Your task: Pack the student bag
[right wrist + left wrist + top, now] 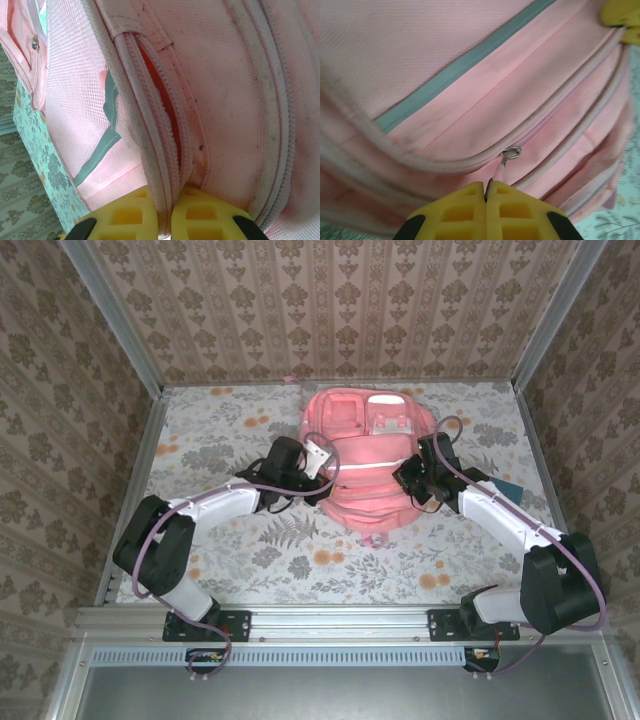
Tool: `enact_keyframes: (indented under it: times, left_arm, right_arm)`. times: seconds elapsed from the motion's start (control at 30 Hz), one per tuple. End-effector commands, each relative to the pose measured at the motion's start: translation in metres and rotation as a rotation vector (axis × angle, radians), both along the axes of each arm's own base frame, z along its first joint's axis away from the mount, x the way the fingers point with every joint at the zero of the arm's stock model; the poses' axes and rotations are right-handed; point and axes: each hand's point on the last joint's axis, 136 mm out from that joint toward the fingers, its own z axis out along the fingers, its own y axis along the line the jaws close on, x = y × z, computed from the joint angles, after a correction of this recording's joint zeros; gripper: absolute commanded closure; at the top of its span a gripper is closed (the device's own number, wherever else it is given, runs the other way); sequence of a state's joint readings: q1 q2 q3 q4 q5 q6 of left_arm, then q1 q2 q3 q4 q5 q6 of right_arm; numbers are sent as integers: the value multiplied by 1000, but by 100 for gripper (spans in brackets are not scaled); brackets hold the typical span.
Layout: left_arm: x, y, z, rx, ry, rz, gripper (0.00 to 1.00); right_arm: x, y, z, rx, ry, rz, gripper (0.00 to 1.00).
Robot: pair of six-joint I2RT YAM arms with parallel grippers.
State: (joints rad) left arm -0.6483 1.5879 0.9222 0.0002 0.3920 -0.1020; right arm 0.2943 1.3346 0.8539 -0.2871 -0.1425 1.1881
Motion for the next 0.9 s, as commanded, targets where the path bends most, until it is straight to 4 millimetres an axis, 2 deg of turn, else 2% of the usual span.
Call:
enact_keyframes:
  times: [0.0,0.17,0.3,0.4,0.43,0.5,0.6,0.73,0.87]
  left_arm:
    - [36,50,-5,147,-109,178,100]
    - [46,76,-13,227,-145,250,100]
    - [56,84,-12,262,-180,289,100]
    - [45,62,-2,144,-125,207,100]
    - [38,52,3,89,-100,163,97]
    - [21,30,16,-33,-41,66,80]
    - [2,13,26,-108,-13,-17,62]
    - [-16,-5,19,-75,-22,-105,54]
    - [-14,-13,5,-24,1,-117,53]
  right_arm:
    - [9,-19,13,-67,-40,-39,90]
    - [9,-18,14,-66,-43,-31,90]
    - [11,-15,16,-61,-47,-17,90]
    - [12,-10,18,-44,-52,5,89]
    - [12,-9,19,-39,-51,10,89]
    - [12,-8,18,-36,-48,20,89]
    - [12,-6,16,-34,-45,28,89]
    - [13,-5,14,-31,-40,33,89]
    - [14,-4,14,-28,-40,35,89]
